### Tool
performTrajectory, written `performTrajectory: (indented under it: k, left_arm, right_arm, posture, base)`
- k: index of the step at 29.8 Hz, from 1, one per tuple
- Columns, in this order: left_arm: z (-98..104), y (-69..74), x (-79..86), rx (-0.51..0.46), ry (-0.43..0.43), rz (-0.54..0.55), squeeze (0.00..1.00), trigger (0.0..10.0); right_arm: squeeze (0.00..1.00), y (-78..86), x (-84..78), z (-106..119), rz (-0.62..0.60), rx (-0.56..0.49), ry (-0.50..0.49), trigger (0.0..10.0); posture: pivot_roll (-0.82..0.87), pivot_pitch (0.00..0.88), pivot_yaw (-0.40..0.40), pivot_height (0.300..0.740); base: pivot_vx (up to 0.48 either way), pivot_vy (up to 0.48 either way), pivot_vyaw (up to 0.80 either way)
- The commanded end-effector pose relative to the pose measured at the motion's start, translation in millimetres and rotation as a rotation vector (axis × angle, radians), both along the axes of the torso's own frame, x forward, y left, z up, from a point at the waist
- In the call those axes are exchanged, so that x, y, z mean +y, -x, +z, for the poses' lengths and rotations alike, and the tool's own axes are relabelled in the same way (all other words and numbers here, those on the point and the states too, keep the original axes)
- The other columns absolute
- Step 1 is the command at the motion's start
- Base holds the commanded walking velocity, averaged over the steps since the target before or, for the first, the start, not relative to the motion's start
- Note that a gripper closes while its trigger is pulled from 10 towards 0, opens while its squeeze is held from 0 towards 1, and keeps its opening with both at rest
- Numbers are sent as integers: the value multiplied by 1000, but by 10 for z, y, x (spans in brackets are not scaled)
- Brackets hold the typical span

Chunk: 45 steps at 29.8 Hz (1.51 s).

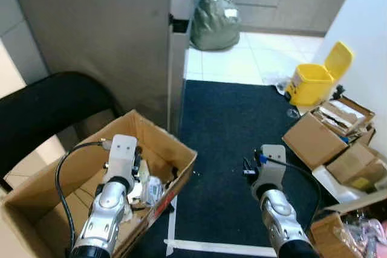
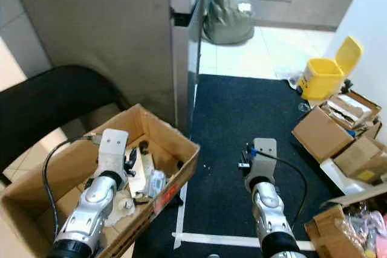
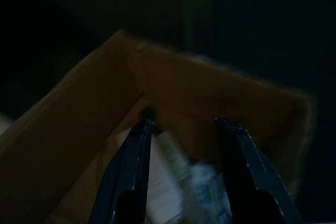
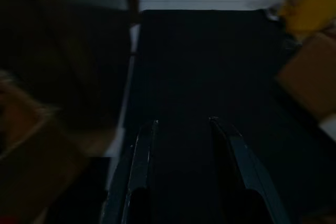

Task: Picking trash to rubbish bin

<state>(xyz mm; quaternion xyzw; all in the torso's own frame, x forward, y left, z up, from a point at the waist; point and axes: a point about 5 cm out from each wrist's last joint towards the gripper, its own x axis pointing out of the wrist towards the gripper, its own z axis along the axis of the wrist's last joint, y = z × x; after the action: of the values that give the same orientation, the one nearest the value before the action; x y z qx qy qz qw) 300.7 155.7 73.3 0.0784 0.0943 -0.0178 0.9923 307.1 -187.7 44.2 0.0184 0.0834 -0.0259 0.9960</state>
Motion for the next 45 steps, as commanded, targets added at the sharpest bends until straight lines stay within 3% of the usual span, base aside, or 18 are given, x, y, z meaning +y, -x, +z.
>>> performTrajectory:
  k: [1,14,45]
  left_arm:
    - [-76,34,15,35,-9,3,0,10000]
    - [-80,19,6,43,-33,-8,0,10000]
    - [-71,-5,-22,41,-32,-18,0,10000]
  right_arm:
    - [0,12,-10,-20,-11,15,-5,10000]
    - [0,39,-73,-54,-43,47,16,10000]
    - [0,9,-46,-28,-37,49,6,10000]
  posture:
    - [-4,96,-38,740]
    - [-13,112,-33,740]
    - [-10,112,-37,740]
  base:
    - [0,0,-800]
    - [0,0,-800]
    - [0,0,-734]
